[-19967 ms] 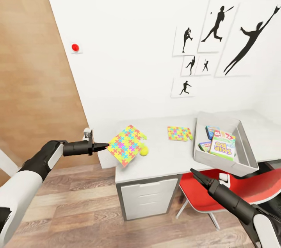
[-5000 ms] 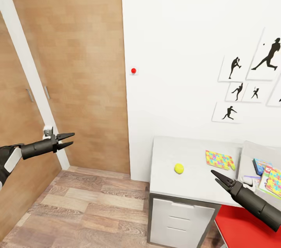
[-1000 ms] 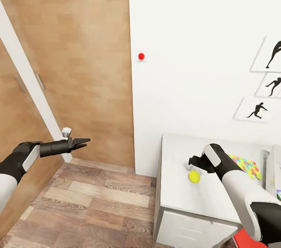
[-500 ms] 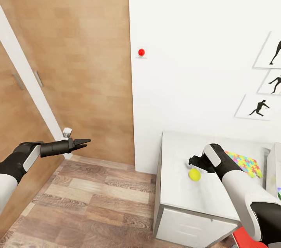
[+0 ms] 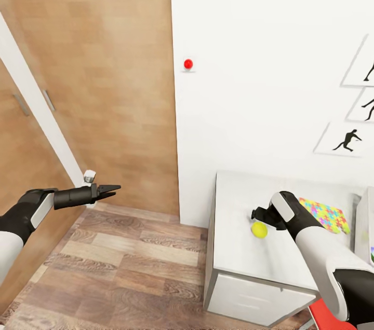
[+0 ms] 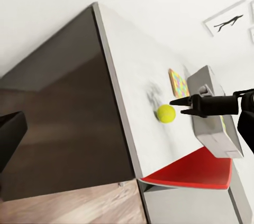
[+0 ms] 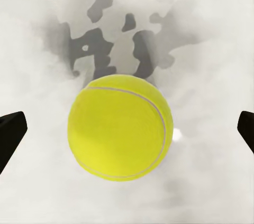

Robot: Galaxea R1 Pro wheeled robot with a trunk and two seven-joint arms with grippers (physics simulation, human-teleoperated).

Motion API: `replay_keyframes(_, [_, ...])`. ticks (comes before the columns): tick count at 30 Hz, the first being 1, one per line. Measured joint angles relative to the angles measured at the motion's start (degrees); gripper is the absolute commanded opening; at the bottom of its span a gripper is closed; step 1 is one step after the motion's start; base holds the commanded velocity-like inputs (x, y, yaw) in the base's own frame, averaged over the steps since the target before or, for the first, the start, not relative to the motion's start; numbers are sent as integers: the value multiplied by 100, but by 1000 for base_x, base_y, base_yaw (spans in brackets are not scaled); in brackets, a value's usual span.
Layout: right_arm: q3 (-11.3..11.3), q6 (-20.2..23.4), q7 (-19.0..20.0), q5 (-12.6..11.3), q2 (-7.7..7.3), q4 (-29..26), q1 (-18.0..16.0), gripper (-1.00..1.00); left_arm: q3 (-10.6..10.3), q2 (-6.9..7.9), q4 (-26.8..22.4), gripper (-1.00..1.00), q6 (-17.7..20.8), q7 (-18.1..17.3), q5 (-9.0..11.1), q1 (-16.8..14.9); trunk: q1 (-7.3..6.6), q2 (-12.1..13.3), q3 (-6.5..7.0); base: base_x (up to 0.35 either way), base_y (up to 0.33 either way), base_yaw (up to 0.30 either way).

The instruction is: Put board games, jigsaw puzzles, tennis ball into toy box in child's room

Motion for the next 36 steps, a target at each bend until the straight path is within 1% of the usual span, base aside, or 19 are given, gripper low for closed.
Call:
replay_keyframes(15, [0, -2, 0, 1, 9, 3, 0, 100, 0, 4, -4, 100, -7, -22, -1, 0, 0, 0, -142, 36, 7, 0])
replay_keyframes(31, [3, -2, 7, 1, 2, 5, 0, 100, 0, 4, -8, 100, -18, -26, -1, 0, 0, 0, -293, 3, 1, 0])
replay_keyframes(36, [7, 3, 17, 0, -1, 8, 0, 100, 0, 4, -7, 100, -18, -26, -1, 0, 0, -1, -313, 0, 0, 0])
